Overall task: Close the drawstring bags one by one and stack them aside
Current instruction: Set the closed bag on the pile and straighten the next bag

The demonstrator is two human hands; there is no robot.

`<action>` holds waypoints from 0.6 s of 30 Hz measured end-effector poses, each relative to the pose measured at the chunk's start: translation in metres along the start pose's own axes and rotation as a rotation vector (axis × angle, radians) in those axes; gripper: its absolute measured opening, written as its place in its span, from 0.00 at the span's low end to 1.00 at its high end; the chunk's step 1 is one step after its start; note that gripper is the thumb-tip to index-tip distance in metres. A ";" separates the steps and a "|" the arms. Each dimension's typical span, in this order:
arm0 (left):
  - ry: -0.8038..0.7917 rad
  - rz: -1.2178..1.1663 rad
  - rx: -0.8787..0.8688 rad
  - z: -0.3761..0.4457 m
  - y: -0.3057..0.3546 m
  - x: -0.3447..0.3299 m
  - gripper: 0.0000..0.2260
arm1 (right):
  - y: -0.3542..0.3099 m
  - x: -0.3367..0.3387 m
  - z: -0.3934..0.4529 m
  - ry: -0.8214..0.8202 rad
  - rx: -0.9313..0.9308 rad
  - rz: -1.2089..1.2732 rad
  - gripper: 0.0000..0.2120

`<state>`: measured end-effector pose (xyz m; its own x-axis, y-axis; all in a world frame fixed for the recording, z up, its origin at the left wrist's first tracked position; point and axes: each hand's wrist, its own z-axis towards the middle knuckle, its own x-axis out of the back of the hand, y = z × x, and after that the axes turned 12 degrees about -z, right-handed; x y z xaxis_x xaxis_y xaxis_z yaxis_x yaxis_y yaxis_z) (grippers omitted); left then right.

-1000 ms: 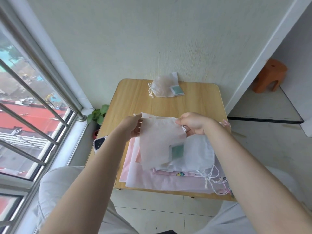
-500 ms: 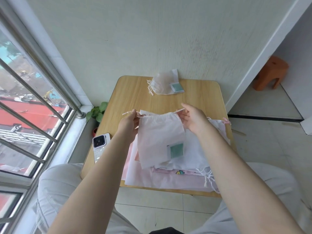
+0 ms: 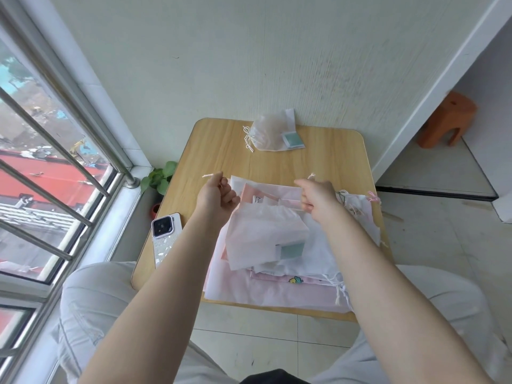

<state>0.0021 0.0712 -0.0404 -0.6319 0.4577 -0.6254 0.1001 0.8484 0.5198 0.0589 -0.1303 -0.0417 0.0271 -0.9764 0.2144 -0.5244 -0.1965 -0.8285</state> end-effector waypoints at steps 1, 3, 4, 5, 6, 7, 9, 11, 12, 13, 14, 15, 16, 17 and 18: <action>0.016 0.127 -0.025 0.001 0.000 0.001 0.17 | 0.000 -0.001 0.000 0.059 0.062 -0.162 0.15; 0.030 0.398 -0.124 0.001 -0.001 0.002 0.16 | 0.001 0.000 0.000 0.139 0.221 -0.506 0.17; 0.034 0.545 -0.191 0.000 -0.002 0.003 0.16 | 0.002 0.001 0.000 0.145 0.286 -0.642 0.18; 0.040 0.682 -0.260 -0.001 -0.002 0.004 0.16 | 0.004 0.002 0.000 0.150 0.333 -0.742 0.17; 0.046 0.791 -0.322 -0.001 -0.002 0.005 0.16 | 0.005 0.003 0.001 0.158 0.367 -0.818 0.16; 0.044 0.876 -0.374 -0.002 -0.003 0.007 0.17 | 0.006 0.004 0.001 0.167 0.386 -0.877 0.15; 0.024 1.001 -0.457 -0.001 -0.007 0.008 0.17 | 0.005 0.004 0.001 0.176 0.421 -0.966 0.12; 0.017 1.053 -0.490 -0.001 -0.009 0.008 0.17 | 0.003 0.004 0.000 0.177 0.444 -0.994 0.11; 0.014 1.052 -0.487 -0.001 -0.009 0.007 0.17 | 0.001 0.004 0.000 0.183 0.450 -0.976 0.12; 0.014 1.050 -0.475 0.000 -0.007 0.005 0.18 | -0.002 0.005 0.000 0.187 0.455 -0.945 0.12; 0.015 1.052 -0.461 0.001 -0.003 0.005 0.19 | -0.005 0.006 0.000 0.186 0.465 -0.911 0.12; 0.005 1.044 -0.452 0.001 0.001 0.002 0.19 | -0.010 0.008 -0.001 0.185 0.487 -0.878 0.13; -0.020 1.013 -0.448 0.001 0.006 -0.002 0.19 | -0.016 0.010 -0.002 0.174 0.506 -0.840 0.15; -0.061 0.967 -0.445 -0.001 0.010 -0.007 0.18 | -0.023 0.011 -0.004 0.155 0.521 -0.788 0.16; -0.111 0.917 -0.440 -0.002 0.014 -0.015 0.17 | -0.031 0.011 -0.007 0.135 0.532 -0.726 0.18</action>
<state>0.0111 0.0755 -0.0231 -0.3774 0.9224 0.0818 0.2043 -0.0033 0.9789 0.0697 -0.1344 -0.0100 0.0799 -0.5842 0.8077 0.0453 -0.8073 -0.5884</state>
